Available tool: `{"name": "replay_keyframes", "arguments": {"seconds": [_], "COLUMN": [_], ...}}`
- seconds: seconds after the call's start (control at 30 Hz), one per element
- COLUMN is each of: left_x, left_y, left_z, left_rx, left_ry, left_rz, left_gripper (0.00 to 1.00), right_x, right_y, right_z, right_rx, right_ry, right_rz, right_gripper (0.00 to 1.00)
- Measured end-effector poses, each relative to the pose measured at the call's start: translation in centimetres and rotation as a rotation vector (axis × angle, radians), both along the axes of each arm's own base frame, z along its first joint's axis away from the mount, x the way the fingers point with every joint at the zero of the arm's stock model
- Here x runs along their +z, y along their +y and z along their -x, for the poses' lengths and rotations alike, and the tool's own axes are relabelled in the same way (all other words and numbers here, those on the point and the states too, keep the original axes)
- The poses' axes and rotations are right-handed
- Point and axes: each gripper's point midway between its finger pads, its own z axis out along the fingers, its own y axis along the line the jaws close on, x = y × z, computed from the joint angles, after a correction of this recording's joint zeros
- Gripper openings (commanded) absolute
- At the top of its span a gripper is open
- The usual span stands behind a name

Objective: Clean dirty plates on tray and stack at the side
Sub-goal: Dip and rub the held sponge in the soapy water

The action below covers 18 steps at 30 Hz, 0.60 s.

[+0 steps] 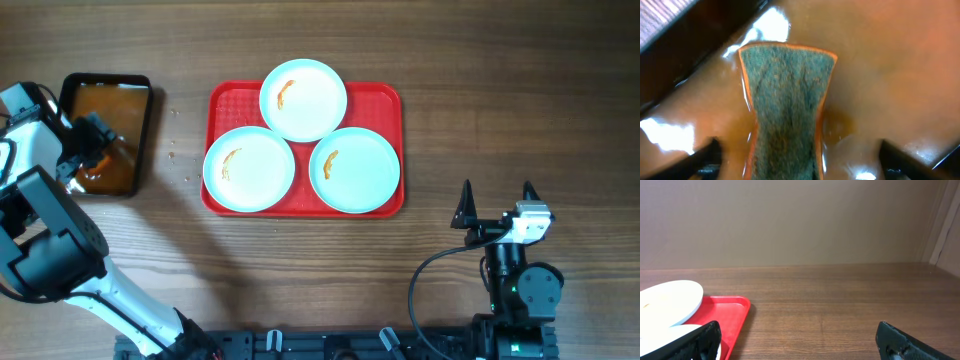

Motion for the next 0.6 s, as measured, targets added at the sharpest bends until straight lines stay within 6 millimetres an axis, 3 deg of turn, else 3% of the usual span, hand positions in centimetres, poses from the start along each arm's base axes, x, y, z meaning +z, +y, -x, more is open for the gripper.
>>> {"name": "replay_keyframes", "arguments": {"seconds": [0.13, 0.27, 0.3, 0.33, 0.37, 0.6], "left_x": [0.0, -1.6, -1.7, -1.7, -1.7, -1.4], "left_y": [0.6, 0.6, 0.6, 0.7, 0.7, 0.2], "left_z": [-0.5, -0.3, -0.3, -0.3, -0.3, 0.4], "left_rx": [0.001, 0.003, 0.002, 0.002, 0.007, 0.003], "left_ry": [-0.015, 0.013, 0.017, 0.017, 0.018, 0.037], "left_rz": [-0.025, -0.019, -0.018, -0.021, -0.019, -0.004], "left_gripper": [0.60, 0.45, 0.24, 0.11, 0.04, 0.04], "right_x": [0.0, 0.0, 0.0, 0.0, 0.0, 0.0], "right_y": [0.0, 0.0, 0.0, 0.0, 0.0, 0.0], "right_z": [0.0, 0.0, 0.0, 0.0, 0.0, 0.0], "right_rx": [0.000, 0.000, 0.000, 0.000, 0.000, 0.000], "right_ry": [0.000, 0.000, 0.000, 0.000, 0.000, 0.000], "right_rz": [0.000, 0.000, 0.000, 0.000, 0.000, 0.000], "right_gripper": [1.00, 1.00, 1.00, 1.00, 1.00, 1.00]}}
